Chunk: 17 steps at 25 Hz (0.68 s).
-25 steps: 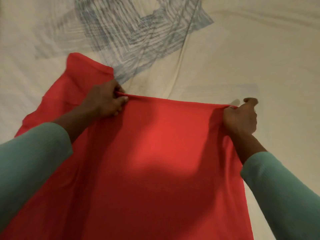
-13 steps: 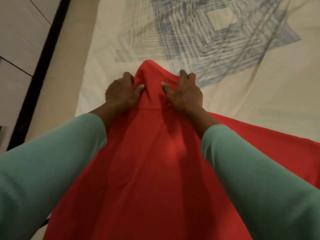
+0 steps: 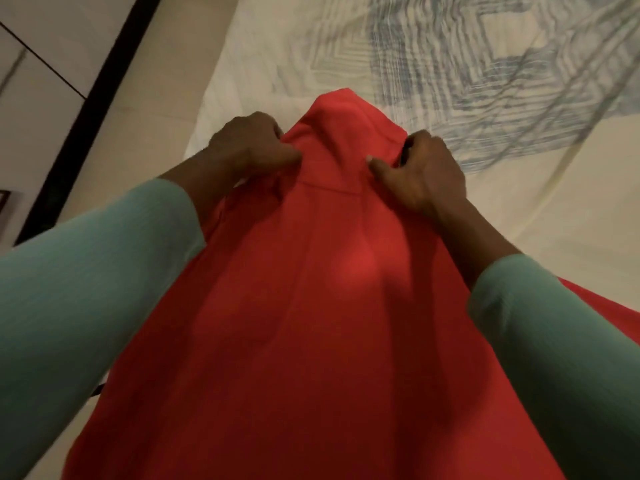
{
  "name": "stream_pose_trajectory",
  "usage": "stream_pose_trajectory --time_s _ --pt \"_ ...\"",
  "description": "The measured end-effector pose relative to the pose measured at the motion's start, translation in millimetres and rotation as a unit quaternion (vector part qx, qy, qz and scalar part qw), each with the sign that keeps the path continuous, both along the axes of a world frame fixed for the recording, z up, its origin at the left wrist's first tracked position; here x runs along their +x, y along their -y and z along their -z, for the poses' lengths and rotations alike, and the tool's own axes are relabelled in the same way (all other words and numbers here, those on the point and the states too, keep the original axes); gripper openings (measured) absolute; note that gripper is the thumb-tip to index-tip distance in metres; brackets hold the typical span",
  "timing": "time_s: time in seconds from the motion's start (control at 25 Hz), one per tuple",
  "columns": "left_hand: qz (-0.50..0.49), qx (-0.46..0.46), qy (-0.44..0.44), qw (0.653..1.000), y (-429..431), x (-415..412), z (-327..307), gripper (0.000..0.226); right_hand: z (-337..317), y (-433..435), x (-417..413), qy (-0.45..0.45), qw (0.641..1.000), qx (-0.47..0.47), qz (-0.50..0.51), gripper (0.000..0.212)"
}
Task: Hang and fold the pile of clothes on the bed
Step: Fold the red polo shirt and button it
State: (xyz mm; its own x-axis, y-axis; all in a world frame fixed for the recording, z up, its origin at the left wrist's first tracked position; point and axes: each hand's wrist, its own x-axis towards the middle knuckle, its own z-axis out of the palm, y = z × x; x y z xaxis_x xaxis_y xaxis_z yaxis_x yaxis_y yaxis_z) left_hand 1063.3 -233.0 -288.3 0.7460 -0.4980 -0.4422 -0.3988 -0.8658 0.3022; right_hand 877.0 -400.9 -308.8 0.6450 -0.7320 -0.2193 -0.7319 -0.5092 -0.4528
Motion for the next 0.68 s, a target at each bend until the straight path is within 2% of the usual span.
stream_pose_trajectory --time_s 0.08,0.12,0.2,0.24,0.28,0.36,0.48,0.56,0.68 --pt "0.016 0.075 0.003 0.997 -14.3 -3.6 -11.2 0.040 -14.9 -6.4 -21.0 -0.079 0.997 0.001 -0.003 0.065" --pt "0.005 0.079 -0.002 0.997 -17.8 -6.2 -13.8 0.036 -19.9 -9.5 -25.0 -0.082 0.996 0.044 0.005 0.053" --pt "-0.063 0.026 -0.046 0.997 -19.1 -10.9 -16.0 0.018 -24.8 -13.1 -24.6 -0.032 0.980 0.191 0.054 0.024" --pt "-0.125 -0.030 -0.093 0.987 -17.1 -13.1 -16.8 0.008 -25.5 -13.4 -21.0 0.000 0.959 0.268 0.097 0.013" --pt "-0.188 -0.090 -0.148 0.967 -14.4 -17.1 -18.2 0.007 -26.0 -12.7 -18.2 0.028 0.930 0.340 0.139 0.010" --pt "-0.290 -0.194 -0.251 0.903 -11.0 -24.5 -24.4 0.012 -27.5 -9.6 -15.8 0.076 0.858 0.464 0.207 0.014" --pt "-0.343 -0.278 -0.352 0.825 -17.2 -35.9 -37.7 0.008 -27.4 -12.6 -22.6 0.146 0.772 0.565 0.254 0.025" --pt "-0.348 -0.311 -0.385 0.796 -31.5 -45.0 -51.2 0.030 -34.8 -22.7 -35.6 0.191 0.759 0.567 0.256 0.035" --pt "-0.349 -0.404 -0.368 0.762 -67.0 -67.0 -70.7 0.050 -65.4 -56.4 -70.5 0.273 0.737 0.577 0.222 0.036"
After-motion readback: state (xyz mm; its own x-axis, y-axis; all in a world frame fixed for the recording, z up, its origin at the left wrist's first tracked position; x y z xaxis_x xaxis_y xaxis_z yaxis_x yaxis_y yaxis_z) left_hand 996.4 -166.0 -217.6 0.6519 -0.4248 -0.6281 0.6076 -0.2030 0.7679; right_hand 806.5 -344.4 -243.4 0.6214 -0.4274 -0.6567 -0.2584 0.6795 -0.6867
